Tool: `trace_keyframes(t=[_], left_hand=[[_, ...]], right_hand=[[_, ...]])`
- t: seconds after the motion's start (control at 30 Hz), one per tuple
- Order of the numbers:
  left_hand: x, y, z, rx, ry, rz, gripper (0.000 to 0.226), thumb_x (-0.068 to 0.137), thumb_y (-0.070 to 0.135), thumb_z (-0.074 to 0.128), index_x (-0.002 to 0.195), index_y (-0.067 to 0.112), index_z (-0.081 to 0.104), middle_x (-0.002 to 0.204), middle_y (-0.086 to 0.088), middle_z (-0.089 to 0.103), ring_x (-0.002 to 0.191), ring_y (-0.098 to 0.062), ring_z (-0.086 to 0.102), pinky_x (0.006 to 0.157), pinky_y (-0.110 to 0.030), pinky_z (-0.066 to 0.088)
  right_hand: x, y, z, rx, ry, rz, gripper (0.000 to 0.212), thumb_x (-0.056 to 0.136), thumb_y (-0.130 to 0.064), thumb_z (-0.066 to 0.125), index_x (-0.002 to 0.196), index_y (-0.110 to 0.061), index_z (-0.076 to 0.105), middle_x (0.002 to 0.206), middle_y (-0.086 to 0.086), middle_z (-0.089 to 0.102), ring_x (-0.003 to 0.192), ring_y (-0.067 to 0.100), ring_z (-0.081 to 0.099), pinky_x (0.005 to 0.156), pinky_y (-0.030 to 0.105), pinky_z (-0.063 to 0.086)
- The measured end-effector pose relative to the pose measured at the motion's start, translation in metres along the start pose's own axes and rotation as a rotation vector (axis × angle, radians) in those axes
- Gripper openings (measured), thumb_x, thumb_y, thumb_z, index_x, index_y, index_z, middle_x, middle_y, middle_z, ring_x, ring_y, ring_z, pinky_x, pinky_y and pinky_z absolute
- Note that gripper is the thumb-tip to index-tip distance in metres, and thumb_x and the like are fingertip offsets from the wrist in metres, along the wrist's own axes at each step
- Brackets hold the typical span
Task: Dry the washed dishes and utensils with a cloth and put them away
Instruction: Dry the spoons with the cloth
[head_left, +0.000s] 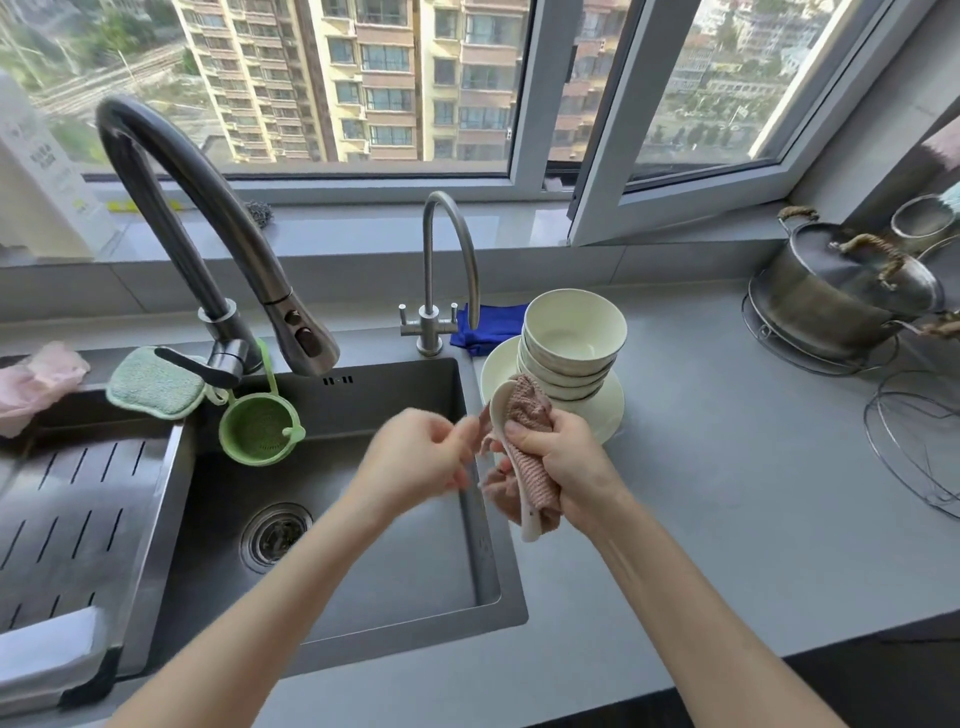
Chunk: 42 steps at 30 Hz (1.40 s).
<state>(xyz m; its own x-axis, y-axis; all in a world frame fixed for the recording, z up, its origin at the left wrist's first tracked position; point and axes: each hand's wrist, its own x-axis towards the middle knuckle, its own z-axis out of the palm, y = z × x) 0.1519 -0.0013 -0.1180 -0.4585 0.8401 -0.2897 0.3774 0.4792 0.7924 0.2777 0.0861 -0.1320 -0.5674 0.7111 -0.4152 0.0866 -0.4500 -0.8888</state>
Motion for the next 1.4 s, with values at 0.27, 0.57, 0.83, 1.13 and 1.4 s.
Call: trace_keyframes(t=[0.27,0.57,0.83,1.13,1.4], left_hand=[[0.010,0.009,0.024,0.003,0.128,0.223,0.027,0.100,0.019,0.039,0.077,0.008,0.048,0.067,-0.001,0.054,0.054,-0.006,0.051,0.047,-0.014,0.035],[0.034,0.001,0.040,0.033,0.257,0.136,0.037,0.098,0.015,0.039,0.068,-0.001,0.052,0.061,-0.006,0.045,0.063,-0.022,0.043,0.058,-0.031,0.031],[0.031,0.031,0.069,-0.216,-0.035,0.047,0.033,0.097,0.019,0.042,0.066,0.009,0.050,0.057,-0.002,0.049,0.057,-0.017,0.048,0.056,-0.027,0.036],[-0.054,0.078,0.160,-0.592,-0.396,0.011,0.036,0.093,0.013,0.057,0.059,0.009,0.046,0.046,0.000,0.043,0.036,-0.012,0.037,0.036,-0.021,0.025],[-0.148,0.130,0.267,-0.365,-0.649,0.007,0.027,0.097,0.015,0.048,0.070,0.009,0.052,0.063,-0.004,0.051,0.056,-0.017,0.055,0.070,-0.037,0.055]], right_hand=[[-0.014,-0.021,-0.002,-0.250,-0.184,-0.006,0.011,0.090,0.004,0.057,0.085,-0.003,0.064,0.063,0.005,0.066,0.049,0.010,0.063,0.046,0.019,0.048],[-0.055,0.011,-0.007,-0.149,-0.033,0.026,0.010,0.089,0.001,0.061,0.097,0.003,0.056,0.075,0.018,0.062,0.052,0.018,0.054,0.050,0.029,0.050],[-0.094,0.025,-0.036,-0.020,0.183,0.020,0.007,0.090,0.000,0.060,0.096,0.002,0.056,0.072,0.017,0.060,0.052,0.025,0.055,0.051,0.035,0.050],[-0.150,0.049,-0.098,-0.095,0.550,-0.150,0.009,0.088,-0.020,0.068,0.087,-0.011,0.068,0.081,0.013,0.072,0.067,0.025,0.068,0.068,0.046,0.058],[-0.310,0.105,-0.222,-0.126,0.969,-0.163,0.025,0.095,-0.032,0.055,0.100,-0.008,0.061,0.076,0.002,0.069,0.072,0.025,0.069,0.074,0.047,0.058]])
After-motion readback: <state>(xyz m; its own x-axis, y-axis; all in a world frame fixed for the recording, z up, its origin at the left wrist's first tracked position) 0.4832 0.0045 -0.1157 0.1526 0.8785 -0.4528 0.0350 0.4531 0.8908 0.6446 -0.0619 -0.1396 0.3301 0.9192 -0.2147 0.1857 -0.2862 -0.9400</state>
